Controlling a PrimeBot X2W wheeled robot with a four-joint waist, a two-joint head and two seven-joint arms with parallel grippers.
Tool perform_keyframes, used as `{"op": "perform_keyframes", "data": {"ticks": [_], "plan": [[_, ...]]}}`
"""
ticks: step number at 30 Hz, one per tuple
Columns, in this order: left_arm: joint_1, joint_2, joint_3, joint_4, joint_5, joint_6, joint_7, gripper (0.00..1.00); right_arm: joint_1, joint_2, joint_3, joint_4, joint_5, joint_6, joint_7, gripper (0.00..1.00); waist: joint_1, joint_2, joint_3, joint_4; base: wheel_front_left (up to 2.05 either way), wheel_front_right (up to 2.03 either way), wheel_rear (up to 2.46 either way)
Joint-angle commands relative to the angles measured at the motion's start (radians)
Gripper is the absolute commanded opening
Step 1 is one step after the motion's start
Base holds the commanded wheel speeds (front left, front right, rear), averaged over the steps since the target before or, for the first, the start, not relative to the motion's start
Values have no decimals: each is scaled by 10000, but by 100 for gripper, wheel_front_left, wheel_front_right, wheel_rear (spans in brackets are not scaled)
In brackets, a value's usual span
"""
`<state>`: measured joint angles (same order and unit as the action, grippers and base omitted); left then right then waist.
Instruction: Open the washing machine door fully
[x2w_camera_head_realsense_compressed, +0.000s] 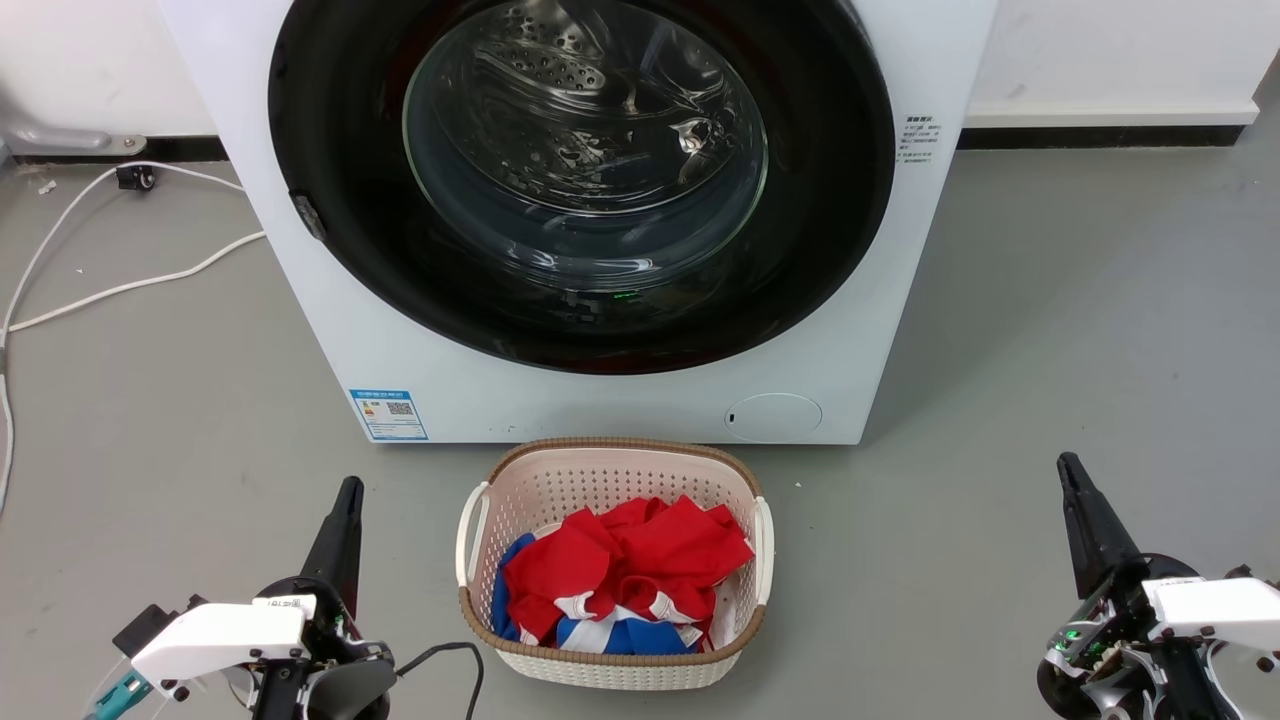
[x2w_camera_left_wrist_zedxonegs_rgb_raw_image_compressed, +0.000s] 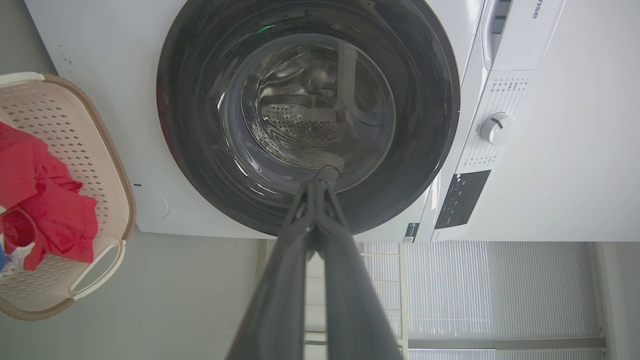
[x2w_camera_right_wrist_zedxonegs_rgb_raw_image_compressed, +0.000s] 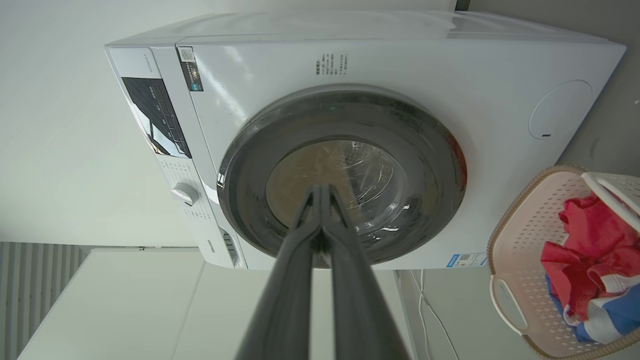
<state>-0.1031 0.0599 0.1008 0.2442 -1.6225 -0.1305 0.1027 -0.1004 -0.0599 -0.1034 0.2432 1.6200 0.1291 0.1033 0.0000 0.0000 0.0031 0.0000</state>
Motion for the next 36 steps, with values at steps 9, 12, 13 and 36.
{"op": "perform_keyframes", "data": {"ticks": [9, 12, 13, 36], "plan": [[0, -36, -335, 10, 91, 0, -263, 100, 127, 11, 140, -96, -129, -1, -200, 100, 0, 0, 4, -1, 0, 0, 0], [-55, -38, -513, -60, 239, 0, -418, 100, 160, -26, 261, -193, -340, 0, -368, 100, 0, 0, 7, -2, 0, 0, 0], [-75, -38, -543, -92, 358, 0, -466, 100, 169, -46, 304, -215, -433, 0, -426, 100, 0, 0, 8, -2, 0, 0, 0], [-180, -51, -1256, -773, 5815, 4, -1424, 100, 328, -274, 742, -753, -5812, 6, -1427, 100, 0, 0, 64, 5, 0, 0, 0]]}}
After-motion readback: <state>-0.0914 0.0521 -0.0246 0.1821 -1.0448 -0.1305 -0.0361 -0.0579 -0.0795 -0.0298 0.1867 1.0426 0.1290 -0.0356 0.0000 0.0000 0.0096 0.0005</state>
